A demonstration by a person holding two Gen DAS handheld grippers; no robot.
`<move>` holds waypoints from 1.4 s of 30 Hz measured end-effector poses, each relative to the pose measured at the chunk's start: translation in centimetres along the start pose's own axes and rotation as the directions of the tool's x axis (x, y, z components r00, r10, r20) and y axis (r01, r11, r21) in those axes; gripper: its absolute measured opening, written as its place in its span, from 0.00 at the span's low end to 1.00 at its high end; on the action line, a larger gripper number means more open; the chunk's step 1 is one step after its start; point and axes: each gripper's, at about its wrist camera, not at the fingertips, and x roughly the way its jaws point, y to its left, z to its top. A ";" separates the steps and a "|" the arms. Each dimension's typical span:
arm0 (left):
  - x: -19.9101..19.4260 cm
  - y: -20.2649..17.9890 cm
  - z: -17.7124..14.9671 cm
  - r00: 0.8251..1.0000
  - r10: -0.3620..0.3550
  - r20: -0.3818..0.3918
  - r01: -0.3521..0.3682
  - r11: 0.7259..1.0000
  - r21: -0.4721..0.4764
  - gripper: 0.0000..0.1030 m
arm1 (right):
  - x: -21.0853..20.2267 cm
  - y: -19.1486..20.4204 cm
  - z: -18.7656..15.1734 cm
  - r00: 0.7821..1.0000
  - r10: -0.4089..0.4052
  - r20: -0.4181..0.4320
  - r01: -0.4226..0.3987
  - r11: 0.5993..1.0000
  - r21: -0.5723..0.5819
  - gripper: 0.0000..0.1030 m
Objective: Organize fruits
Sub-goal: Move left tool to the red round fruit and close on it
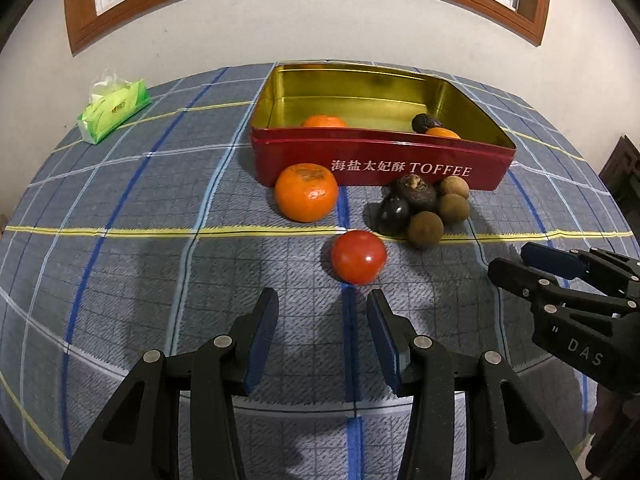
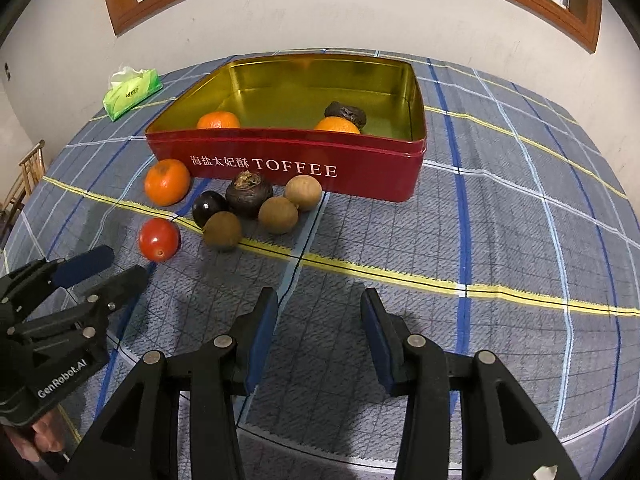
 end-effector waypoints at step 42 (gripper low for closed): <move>1.3 3.3 0.7 0.998 0.058 0.039 -0.057 0.998 -0.013 0.31 | 1.4 3.1 1.3 0.999 0.036 0.012 -0.035 0.998 -0.058 0.41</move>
